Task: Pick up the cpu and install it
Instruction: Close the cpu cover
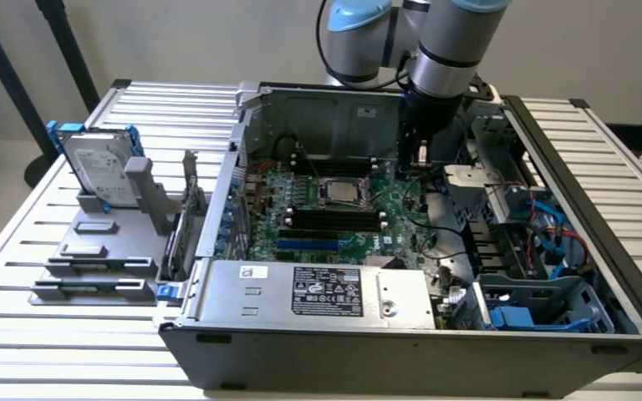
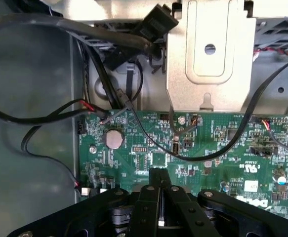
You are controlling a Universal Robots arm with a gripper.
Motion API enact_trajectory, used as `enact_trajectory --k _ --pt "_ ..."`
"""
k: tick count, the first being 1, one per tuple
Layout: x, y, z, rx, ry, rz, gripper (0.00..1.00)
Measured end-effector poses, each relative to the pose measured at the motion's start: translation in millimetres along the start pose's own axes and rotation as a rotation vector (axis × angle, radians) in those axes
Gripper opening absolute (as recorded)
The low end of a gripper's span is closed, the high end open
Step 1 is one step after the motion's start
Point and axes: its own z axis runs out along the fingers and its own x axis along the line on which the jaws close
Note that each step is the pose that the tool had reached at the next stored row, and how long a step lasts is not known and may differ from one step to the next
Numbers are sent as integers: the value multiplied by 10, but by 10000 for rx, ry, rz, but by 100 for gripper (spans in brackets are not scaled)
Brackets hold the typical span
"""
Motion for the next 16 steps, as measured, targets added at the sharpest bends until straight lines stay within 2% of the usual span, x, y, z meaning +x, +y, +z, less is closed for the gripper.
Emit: enact_trajectory --k 1,3,8,11,16 --pt "0 0 1 127 12 11 11" --pt "1 0 -5 296 22 27 11" --pt "-4 -2 -30 573 23 54 11" --pt "-13 -14 -43 689 22 68 11" --pt "-27 -94 -53 778 19 75 11"
